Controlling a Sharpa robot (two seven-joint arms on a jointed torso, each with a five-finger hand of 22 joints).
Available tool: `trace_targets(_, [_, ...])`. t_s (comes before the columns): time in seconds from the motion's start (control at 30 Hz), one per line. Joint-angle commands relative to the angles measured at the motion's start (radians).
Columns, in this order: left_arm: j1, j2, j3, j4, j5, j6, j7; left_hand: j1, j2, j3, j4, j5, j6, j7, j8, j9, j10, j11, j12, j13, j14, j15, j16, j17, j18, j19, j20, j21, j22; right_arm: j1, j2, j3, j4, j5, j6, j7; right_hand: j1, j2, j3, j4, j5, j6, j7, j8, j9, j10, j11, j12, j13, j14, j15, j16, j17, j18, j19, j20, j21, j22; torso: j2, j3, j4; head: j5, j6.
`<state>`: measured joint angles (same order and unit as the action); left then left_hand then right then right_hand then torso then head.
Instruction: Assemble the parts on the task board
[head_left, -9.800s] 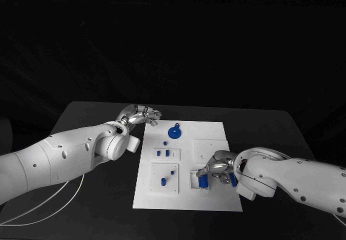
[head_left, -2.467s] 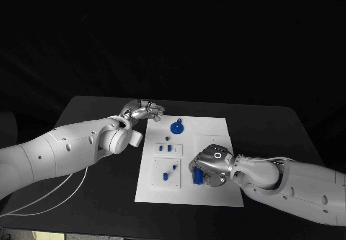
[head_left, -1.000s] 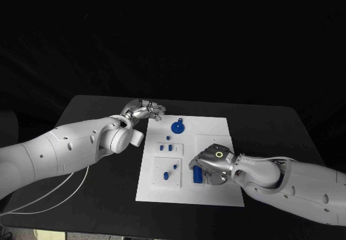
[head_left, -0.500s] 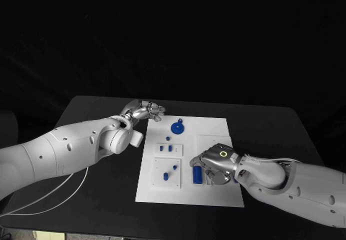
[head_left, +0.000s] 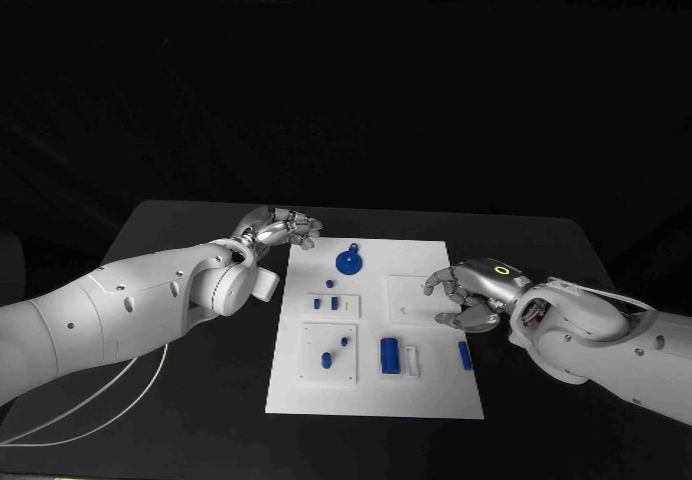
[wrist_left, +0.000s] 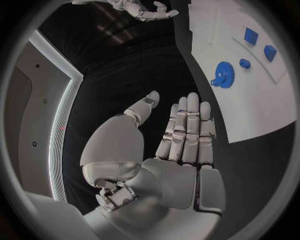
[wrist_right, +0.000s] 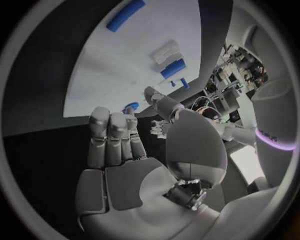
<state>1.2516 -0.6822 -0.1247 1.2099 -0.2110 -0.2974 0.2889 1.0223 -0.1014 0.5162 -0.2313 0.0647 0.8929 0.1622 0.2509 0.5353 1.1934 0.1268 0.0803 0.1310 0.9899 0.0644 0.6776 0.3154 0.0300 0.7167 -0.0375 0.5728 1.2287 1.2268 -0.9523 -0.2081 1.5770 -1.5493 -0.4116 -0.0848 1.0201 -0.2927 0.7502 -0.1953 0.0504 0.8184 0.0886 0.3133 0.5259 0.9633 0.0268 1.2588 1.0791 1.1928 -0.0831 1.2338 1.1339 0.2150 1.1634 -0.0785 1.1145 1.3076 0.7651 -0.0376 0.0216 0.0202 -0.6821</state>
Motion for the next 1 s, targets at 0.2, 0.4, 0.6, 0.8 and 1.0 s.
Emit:
trace_targets(0.2, [0.001,-0.003,0.001,0.012,0.004,0.014,0.004,0.001,0.006,-0.005,-0.001,-0.002,-0.008,-0.001,0.004,-0.002,-0.007,0.000,-0.002,-0.001,0.008,0.002,-0.006,0.002,0.003,0.006,0.004,-0.007,0.002,-0.001,-0.059,-0.001,0.014,0.322,0.208,-0.283,-0.088,0.007,-0.016,0.109,-0.003,0.098,0.040,0.016,0.010,0.016,-0.008,0.011,-0.013,0.012,-0.005,-0.010,-0.010,0.046,0.015,0.002,-0.018,-0.003,0.001,0.0016,0.0005,-0.023,0.012])
trace_targets(0.4, [0.001,-0.006,0.000,0.015,0.004,0.014,0.002,0.000,0.006,-0.006,-0.001,-0.002,-0.008,-0.001,0.004,-0.002,-0.007,0.000,-0.002,-0.002,0.008,0.002,-0.006,0.002,0.003,0.006,0.004,-0.007,0.002,-0.001,-0.091,-0.002,0.018,0.363,0.285,-0.423,-0.176,0.009,-0.013,0.206,-0.001,0.117,0.029,0.022,0.019,0.045,-0.020,0.008,-0.028,0.044,-0.017,-0.016,-0.019,0.047,0.040,-0.003,-0.021,-0.011,0.001,0.0010,-0.0003,-0.029,0.011])
trace_targets(0.6, [0.001,-0.004,0.000,0.016,0.004,0.015,0.003,-0.001,0.007,-0.006,0.000,-0.002,-0.008,0.000,0.004,-0.002,-0.007,0.000,-0.002,-0.002,0.008,0.002,-0.006,0.003,0.003,0.006,0.004,-0.007,0.002,-0.003,-0.089,-0.003,0.011,0.398,0.363,-0.485,-0.192,0.012,-0.019,0.218,-0.002,0.110,0.029,0.016,0.020,0.050,-0.020,0.005,-0.032,0.053,-0.017,-0.018,-0.021,0.047,0.043,-0.002,-0.021,-0.011,0.001,0.0002,0.0011,-0.040,0.009])
trace_targets(0.8, [0.001,-0.004,0.000,0.014,0.004,0.015,0.002,-0.001,0.007,-0.006,0.001,-0.002,-0.008,0.000,0.004,-0.002,-0.007,0.000,-0.002,-0.002,0.008,0.002,-0.007,0.004,0.003,0.006,0.004,-0.007,0.002,-0.005,-0.087,-0.004,0.017,0.404,0.362,-0.486,-0.207,0.011,-0.026,0.227,-0.002,0.114,0.029,0.017,0.023,0.053,-0.020,0.005,-0.034,0.057,-0.017,-0.017,-0.020,0.047,0.046,-0.001,-0.018,-0.008,0.001,0.0005,0.0007,-0.042,0.007])
trace_targets(1.0, [0.001,-0.003,0.000,0.013,0.004,0.016,0.001,-0.001,0.007,-0.006,0.001,-0.002,-0.009,0.000,0.004,-0.003,-0.007,0.000,-0.002,-0.002,0.008,0.002,-0.007,0.004,0.003,0.006,0.004,-0.008,0.003,-0.007,-0.070,-0.010,0.022,0.432,0.363,-0.467,-0.235,0.006,-0.034,0.243,-0.002,0.119,0.027,0.016,0.025,0.056,-0.022,0.005,-0.035,0.060,-0.018,-0.017,-0.018,0.047,0.045,0.000,-0.016,-0.006,0.002,-0.0006,0.0022,-0.043,0.005])
